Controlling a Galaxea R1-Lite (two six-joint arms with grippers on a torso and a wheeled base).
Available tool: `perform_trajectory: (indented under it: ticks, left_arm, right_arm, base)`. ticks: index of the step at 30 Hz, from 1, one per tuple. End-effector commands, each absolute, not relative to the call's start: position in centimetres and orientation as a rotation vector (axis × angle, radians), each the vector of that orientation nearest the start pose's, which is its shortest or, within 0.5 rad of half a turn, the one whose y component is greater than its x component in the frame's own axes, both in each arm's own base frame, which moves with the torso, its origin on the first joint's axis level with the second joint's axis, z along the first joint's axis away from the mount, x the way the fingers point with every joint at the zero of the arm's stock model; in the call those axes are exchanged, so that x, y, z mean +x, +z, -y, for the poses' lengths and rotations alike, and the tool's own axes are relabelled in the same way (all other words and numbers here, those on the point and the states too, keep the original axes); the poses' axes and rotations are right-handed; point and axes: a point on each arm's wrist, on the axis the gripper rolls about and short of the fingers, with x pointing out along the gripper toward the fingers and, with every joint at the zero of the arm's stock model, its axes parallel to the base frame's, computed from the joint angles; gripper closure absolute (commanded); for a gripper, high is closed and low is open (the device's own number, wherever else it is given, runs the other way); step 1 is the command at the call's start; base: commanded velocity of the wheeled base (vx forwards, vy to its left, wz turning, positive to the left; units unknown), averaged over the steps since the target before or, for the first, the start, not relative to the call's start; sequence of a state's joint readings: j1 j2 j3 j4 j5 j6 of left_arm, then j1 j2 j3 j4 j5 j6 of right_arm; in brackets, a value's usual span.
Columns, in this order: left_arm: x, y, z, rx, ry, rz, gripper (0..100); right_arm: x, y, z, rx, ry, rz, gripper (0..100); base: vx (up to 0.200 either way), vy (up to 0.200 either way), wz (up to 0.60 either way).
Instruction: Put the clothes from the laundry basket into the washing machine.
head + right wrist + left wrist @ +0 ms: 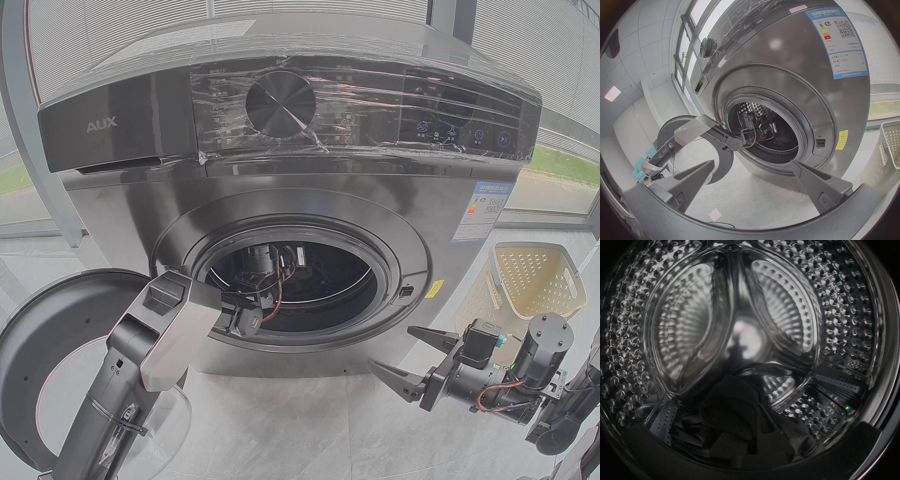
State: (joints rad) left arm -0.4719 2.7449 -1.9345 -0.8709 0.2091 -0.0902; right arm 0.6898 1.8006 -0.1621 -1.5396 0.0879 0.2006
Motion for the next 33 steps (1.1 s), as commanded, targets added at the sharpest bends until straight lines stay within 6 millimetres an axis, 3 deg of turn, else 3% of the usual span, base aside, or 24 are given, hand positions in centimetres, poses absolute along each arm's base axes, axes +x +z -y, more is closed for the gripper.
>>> perform_trajectory:
  ticks: [1, 4, 5, 11, 16, 19, 21, 22, 23, 25, 28, 33]
  left_arm:
    - [50.7, 3.0, 23.9, -0.111, -0.226, 0.049, 100]
    - [50.7, 3.1, 23.9, -0.112, -0.226, 0.049, 100]
    - [50.7, 3.1, 23.9, -0.113, -0.226, 0.047, 0]
    - [49.0, 4.3, 25.3, -0.128, -0.264, 0.042, 0]
    - [44.3, 4.8, 27.2, -0.114, -0.337, -0.070, 0]
    - [40.3, 4.7, 27.8, -0.087, -0.395, -0.136, 0]
    - [38.2, 4.6, 27.6, -0.071, -0.417, -0.170, 0]
    - [38.2, 4.6, 27.6, -0.071, -0.417, -0.170, 0]
    - [35.8, 4.5, 27.2, -0.052, -0.440, -0.201, 0]
    - [33.7, 4.4, 26.6, -0.041, -0.477, -0.219, 0]
    - [31.6, 4.6, 25.9, -0.038, -0.518, -0.224, 0]
    - [25.9, 7.7, 23.3, -0.064, -0.575, -0.186, 0]
  right_arm:
    - [18.0, 10.2, -15.0, 0.161, 0.761, -0.175, 0]
    - [18.0, 10.3, -15.0, 0.161, 0.761, -0.174, 0]
    - [18.0, 10.3, -15.0, 0.162, 0.761, -0.172, 0]
    - [18.0, 10.3, -14.9, 0.162, 0.762, -0.171, 0]
    - [18.0, 10.4, -14.9, 0.164, 0.761, -0.166, 0]
    - [17.9, 10.5, -14.8, 0.164, 0.761, -0.166, 0]
    - [17.8, 10.4, -14.8, 0.161, 0.759, -0.168, 0]
    - [17.8, 10.4, -14.8, 0.161, 0.759, -0.168, 0]
    - [17.8, 10.5, -14.8, 0.162, 0.761, -0.167, 0]
    - [17.6, 10.5, -14.8, 0.161, 0.765, -0.169, 0]
    - [17.4, 10.3, -14.7, 0.158, 0.766, -0.176, 0]
    - [17.0, 10.7, -14.2, 0.160, 0.752, -0.165, 0]
  base:
    - [0.000, 0.000, 0.00]
    - [0.000, 0.000, 0.00]
    - [0.000, 0.000, 0.00]
    - [0.000, 0.000, 0.00]
    - [0.000, 0.000, 0.00]
    - [0.000, 0.000, 0.00]
    - [0.000, 0.000, 0.00]
    - [0.000, 0.000, 0.00]
    - [0.000, 0.000, 0.00]
    - [0.000, 0.000, 0.00]
    - [0.000, 0.000, 0.00]
    - [0.000, 0.000, 0.00]
